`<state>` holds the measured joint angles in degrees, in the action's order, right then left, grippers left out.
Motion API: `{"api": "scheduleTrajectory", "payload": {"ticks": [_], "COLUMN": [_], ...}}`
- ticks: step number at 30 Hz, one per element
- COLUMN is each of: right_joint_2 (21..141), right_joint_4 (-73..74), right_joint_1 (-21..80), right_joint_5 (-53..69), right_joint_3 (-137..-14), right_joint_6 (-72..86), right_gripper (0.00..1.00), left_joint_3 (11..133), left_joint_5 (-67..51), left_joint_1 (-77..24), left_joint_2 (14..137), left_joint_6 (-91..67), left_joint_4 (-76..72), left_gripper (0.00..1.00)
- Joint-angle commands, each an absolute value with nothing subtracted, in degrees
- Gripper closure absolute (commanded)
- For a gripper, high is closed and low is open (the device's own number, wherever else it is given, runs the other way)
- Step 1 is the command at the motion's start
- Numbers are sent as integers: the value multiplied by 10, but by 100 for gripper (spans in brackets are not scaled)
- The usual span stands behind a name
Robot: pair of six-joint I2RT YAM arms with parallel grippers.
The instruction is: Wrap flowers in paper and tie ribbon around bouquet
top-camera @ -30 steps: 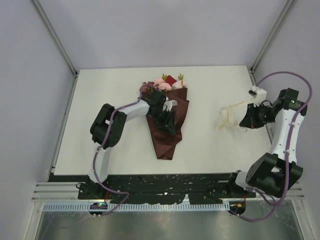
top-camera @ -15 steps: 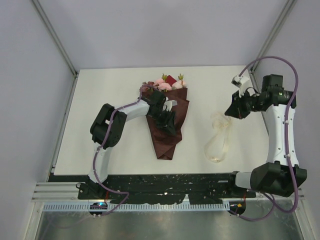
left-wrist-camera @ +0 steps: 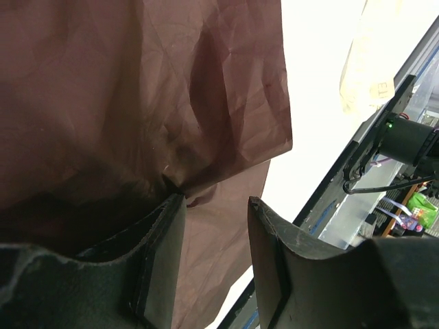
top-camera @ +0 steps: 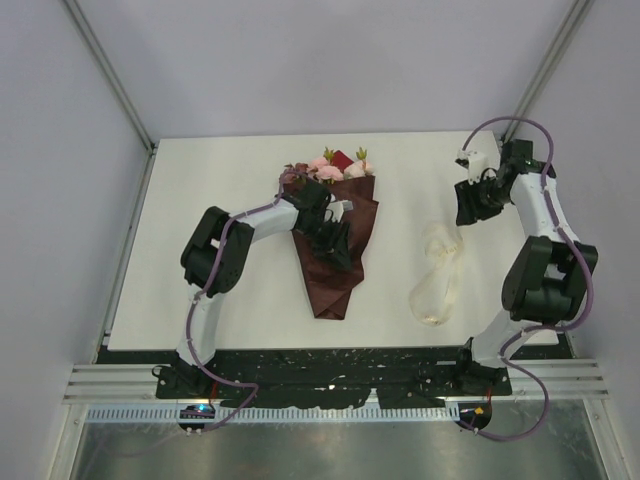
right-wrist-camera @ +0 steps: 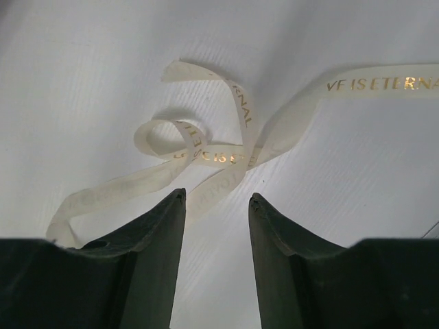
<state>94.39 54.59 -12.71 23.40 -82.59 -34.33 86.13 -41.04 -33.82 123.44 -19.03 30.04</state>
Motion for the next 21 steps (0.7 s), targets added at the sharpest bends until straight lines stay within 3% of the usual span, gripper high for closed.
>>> {"api": "scheduleTrajectory", "payload": {"ticks": [1,11,14,16,17,18,21], "right_joint_2": [1002,1129,1156,1169,1169,1166,1081], "right_joint_4": [489,429,430,442,449,473,531], "right_joint_1": [-104,-79,-77,-77,-77,-77,-82], "right_joint_5": [169,120,108,106,114,127,276], "right_joint_3": [-845,-864,-883,-896,-901,-912,-918], "right_joint_6": [-352,-362,-367,-369,-371,-371,-380], "right_gripper": [52,49,53,64,81,90,94], "left_joint_3": [860,865,867,867,867,867,866], "left_joint_5": [-381,-381,-381,-381,-381,-381,-381], "left_joint_1": [-336,-336,-336,-335,-335,-335,-333], "left_joint_2": [1259,1261,1260,1260,1262,1260,1260], "left_joint_6": [-182,-183,-182,-181,-182,-181,-180], "left_joint_4": [304,304,303,303,304,304,303], "left_gripper": [54,54,54,54,54,54,54]}}
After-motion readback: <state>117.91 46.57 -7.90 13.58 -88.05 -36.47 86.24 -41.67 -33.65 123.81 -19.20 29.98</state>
